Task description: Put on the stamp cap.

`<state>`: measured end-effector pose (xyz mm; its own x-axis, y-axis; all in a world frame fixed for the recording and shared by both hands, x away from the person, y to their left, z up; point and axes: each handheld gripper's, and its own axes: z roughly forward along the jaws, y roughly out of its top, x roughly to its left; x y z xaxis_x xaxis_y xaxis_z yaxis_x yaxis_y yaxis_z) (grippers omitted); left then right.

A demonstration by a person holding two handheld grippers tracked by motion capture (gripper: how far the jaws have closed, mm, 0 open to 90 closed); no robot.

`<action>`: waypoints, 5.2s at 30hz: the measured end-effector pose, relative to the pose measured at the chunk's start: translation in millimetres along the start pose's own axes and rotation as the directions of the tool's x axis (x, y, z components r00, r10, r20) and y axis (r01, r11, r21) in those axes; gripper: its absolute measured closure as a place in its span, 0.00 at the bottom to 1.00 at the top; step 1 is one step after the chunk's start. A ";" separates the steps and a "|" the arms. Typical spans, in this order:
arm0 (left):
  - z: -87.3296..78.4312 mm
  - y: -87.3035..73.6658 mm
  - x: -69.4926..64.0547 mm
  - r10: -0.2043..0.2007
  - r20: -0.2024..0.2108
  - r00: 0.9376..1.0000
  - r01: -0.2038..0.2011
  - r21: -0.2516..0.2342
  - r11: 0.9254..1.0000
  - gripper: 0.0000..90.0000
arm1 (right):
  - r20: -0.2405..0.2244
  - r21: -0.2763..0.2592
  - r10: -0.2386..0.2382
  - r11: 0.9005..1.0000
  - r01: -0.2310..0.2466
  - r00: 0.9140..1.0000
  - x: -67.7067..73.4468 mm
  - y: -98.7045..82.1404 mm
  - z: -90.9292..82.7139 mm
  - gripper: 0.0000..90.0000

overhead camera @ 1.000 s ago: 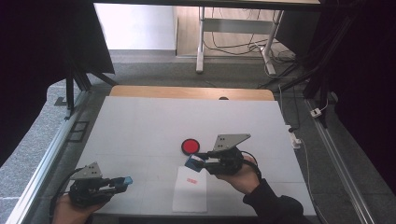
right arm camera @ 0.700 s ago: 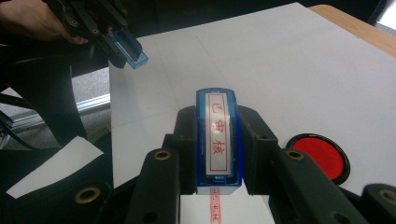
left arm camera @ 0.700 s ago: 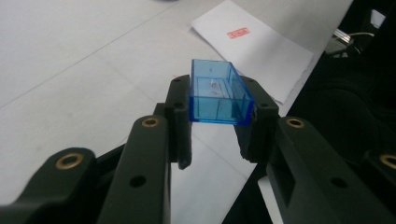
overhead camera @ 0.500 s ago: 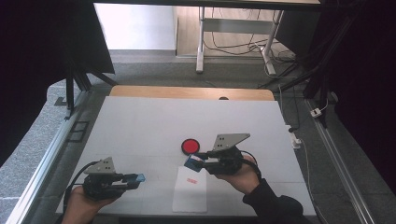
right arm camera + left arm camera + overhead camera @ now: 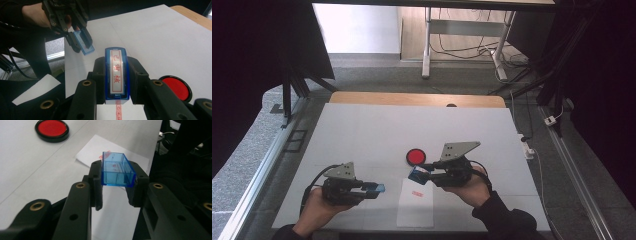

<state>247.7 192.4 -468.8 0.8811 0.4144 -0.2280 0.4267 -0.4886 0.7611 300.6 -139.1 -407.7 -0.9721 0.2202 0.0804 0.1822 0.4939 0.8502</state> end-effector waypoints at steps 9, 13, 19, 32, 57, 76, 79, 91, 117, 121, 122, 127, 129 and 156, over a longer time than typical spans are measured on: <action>17.7 18.5 5.2 0.056 0.068 0.996 -0.055 -0.014 0.998 0.76 | -0.018 -0.011 -0.006 1.000 0.006 1.000 0.5 1.9 -2.0 0.79; 25.3 26.3 5.4 0.083 0.083 0.993 -0.083 -0.011 0.997 0.76 | -0.028 -0.016 -0.008 1.000 0.008 1.000 1.6 3.0 -2.7 0.79; 34.1 36.8 5.9 0.121 0.125 0.985 -0.118 -0.026 0.993 0.76 | -0.041 -0.027 -0.019 0.999 0.018 0.999 2.5 4.2 -3.8 0.79; 50.9 52.8 6.1 0.198 0.222 0.955 -0.189 -0.063 0.980 0.76 | -0.089 -0.056 -0.061 0.997 0.056 0.994 6.2 7.4 -4.5 0.79; 57.0 59.8 6.0 0.248 0.324 0.913 -0.227 -0.104 0.968 0.77 | -0.173 -0.057 -0.101 0.994 0.092 0.980 11.8 7.9 1.2 0.79; 54.4 58.8 4.5 0.292 0.297 0.909 -0.257 -0.152 0.954 0.76 | -0.193 -0.094 -0.070 0.994 0.053 0.979 9.0 5.4 2.3 0.79; 54.9 59.2 4.0 0.280 0.284 0.917 -0.247 -0.146 0.958 0.75 | -0.180 -0.087 -0.077 0.994 0.062 0.981 9.8 6.1 2.1 0.79; 55.1 55.8 1.2 0.232 0.213 0.949 -0.212 -0.112 0.971 0.55 | -0.139 -0.084 -0.083 0.994 0.072 0.987 8.7 5.5 0.3 0.79; 26.0 36.3 -6.9 0.124 0.021 0.992 -0.123 -0.044 0.991 0.23 | -0.088 -0.071 -0.089 0.994 0.082 0.992 9.8 4.6 -2.3 0.79; 18.6 29.2 -8.8 0.088 -0.013 0.996 -0.089 -0.033 0.996 0.19 | -0.078 -0.064 -0.085 0.995 0.080 0.993 9.3 4.2 -2.6 0.79; 16.2 27.3 -9.5 0.076 -0.029 0.997 -0.077 -0.026 0.997 0.17 | -0.077 -0.059 -0.085 0.995 0.081 0.993 9.0 4.2 -2.9 0.79; 4.1 15.3 -12.1 0.018 -0.083 0.996 -0.020 -0.027 0.999 0.13 | -0.069 -0.057 -0.081 0.995 0.077 0.994 9.3 3.9 -2.6 0.79; -0.8 9.7 -12.6 -0.008 -0.102 0.995 0.005 -0.030 1.000 0.11 | -0.066 -0.056 -0.083 0.995 0.079 0.994 9.5 4.0 -2.5 0.79; -45.1 -51.1 -18.0 -0.217 -0.300 0.929 0.205 -0.072 0.976 0.01 | -0.020 -0.035 -0.062 0.998 0.061 0.998 6.6 3.1 -4.9 0.79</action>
<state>200.9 244.5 -476.2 0.6643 0.7217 -0.1947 0.5826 -0.3368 0.7397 294.0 -140.2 -401.9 -0.9842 0.1727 0.0378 0.1171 0.4766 0.8713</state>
